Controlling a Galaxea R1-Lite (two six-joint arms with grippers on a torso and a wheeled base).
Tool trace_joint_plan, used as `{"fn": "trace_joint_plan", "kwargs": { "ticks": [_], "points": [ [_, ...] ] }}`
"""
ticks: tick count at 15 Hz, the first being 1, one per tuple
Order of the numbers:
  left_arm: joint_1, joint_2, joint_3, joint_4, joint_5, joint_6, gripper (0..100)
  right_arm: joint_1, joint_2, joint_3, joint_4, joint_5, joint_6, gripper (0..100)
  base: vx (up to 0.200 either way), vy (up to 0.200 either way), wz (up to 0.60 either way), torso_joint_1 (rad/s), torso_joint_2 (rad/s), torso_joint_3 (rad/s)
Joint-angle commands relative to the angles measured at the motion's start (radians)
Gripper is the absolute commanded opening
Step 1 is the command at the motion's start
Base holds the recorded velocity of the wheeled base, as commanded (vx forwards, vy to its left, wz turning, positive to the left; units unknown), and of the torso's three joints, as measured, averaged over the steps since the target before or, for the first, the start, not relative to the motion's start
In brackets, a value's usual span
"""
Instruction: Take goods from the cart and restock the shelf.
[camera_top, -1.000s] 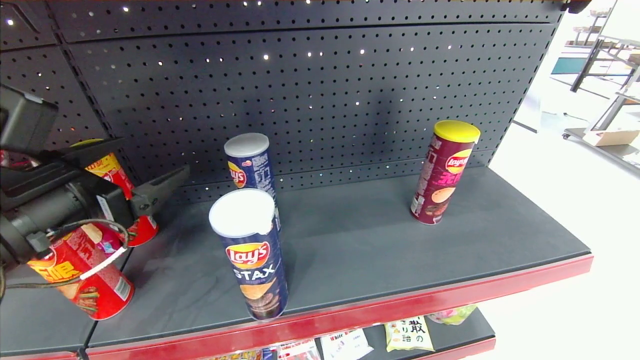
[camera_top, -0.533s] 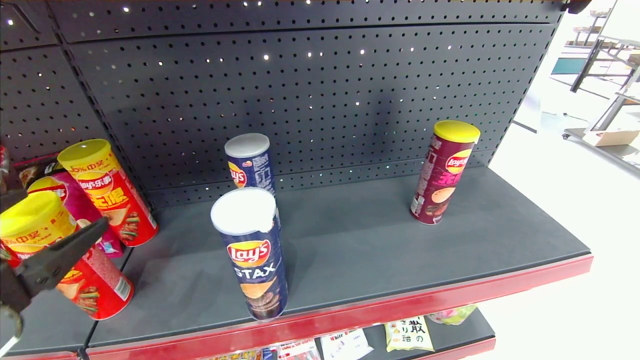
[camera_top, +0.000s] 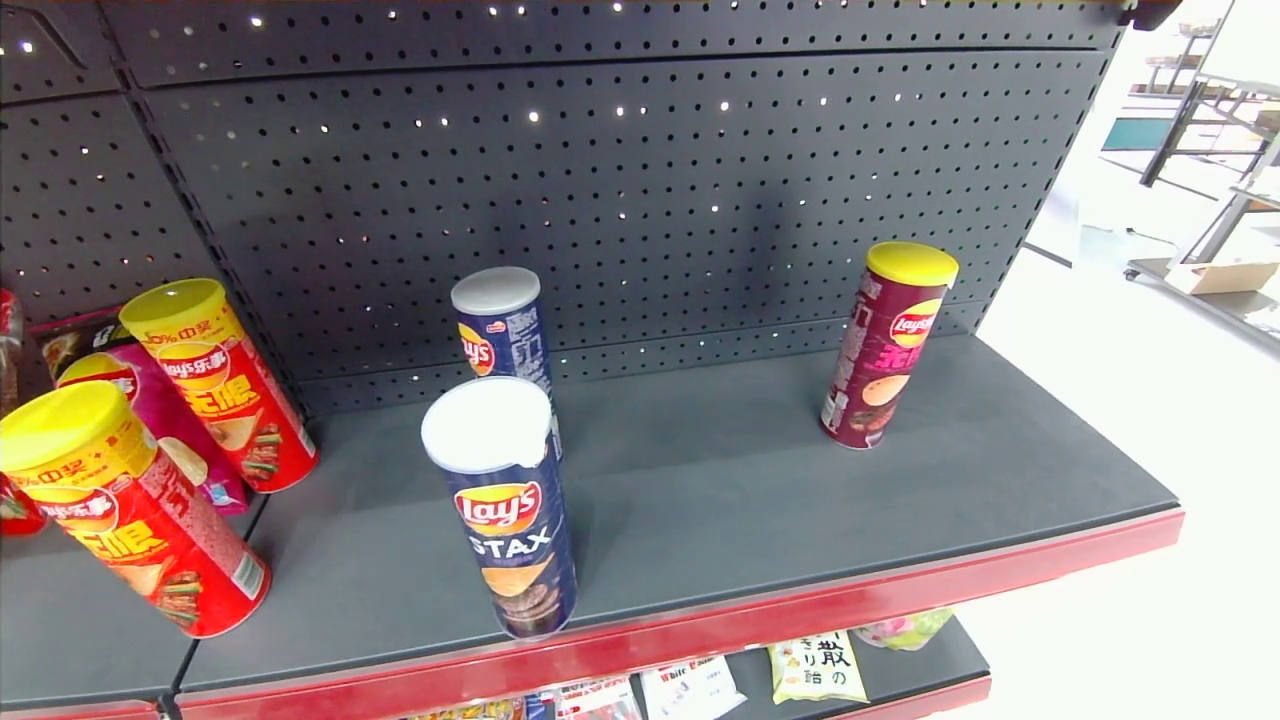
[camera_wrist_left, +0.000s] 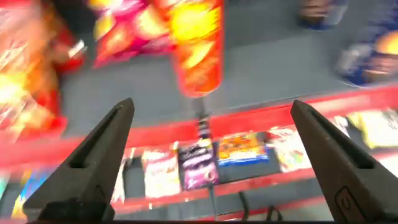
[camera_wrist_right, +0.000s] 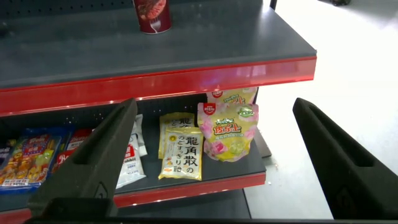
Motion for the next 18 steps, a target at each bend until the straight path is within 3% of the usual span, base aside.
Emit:
{"fn": "trace_joint_plan", "kwargs": {
  "ticks": [1,3,5,6,8,9,10,11,12,14,18],
  "points": [
    [0.074,-0.106,0.032,0.012,0.012,-0.016,100,0.0,0.001,0.0,0.0,0.001,0.0,100,0.0,0.0,0.0,0.0,0.0,0.0],
    [0.161,-0.132,0.12,0.004,-0.001,-0.045,100,0.0,0.001,0.0,0.0,0.001,0.0,100,0.0,0.0,0.0,0.0,0.0,0.0],
    [0.161,-0.14,0.178,-0.036,-0.023,-0.061,100,0.0,0.001,0.0,0.0,0.001,0.0,100,0.0,0.0,0.0,0.0,0.0,0.0],
    [0.138,-0.162,0.249,-0.201,-0.132,-0.053,100,0.0,0.001,0.0,0.0,0.001,-0.002,100,0.0,0.0,0.0,0.0,0.0,0.0],
    [0.108,-0.215,0.345,-0.228,-0.184,-0.019,100,0.0,0.001,0.0,0.0,0.002,-0.002,100,0.0,0.0,0.0,0.0,0.0,0.0],
    [0.108,-0.215,0.381,-0.292,-0.123,-0.016,100,0.0,0.001,0.0,0.0,0.002,-0.003,100,0.0,0.0,0.0,0.0,0.0,0.0],
    [0.108,-0.215,0.402,-0.341,-0.107,-0.021,100,0.0,0.001,0.0,0.0,0.001,-0.002,100,0.0,0.0,0.0,0.0,0.0,0.0],
    [0.109,-0.215,0.41,-0.355,-0.107,-0.026,100,0.0,0.001,0.0,0.0,0.002,0.0,100,0.0,0.0,0.0,0.0,0.0,0.0],
    [0.108,-0.215,0.437,-0.418,-0.103,-0.076,100,0.002,0.001,0.0,0.0,0.004,-0.002,100,0.0,0.0,0.0,0.0,0.0,0.0],
    [0.109,-0.215,0.502,-0.516,-0.106,-0.084,100,0.002,0.001,0.0,0.0,0.004,-0.002,100,0.0,0.0,0.0,0.0,0.0,0.0],
    [0.108,-0.215,0.5,-0.502,-0.107,-0.076,100,0.0,0.001,0.0,0.0,0.004,-0.003,100,0.0,0.0,0.15,0.001,0.0,0.001]
  ]
}}
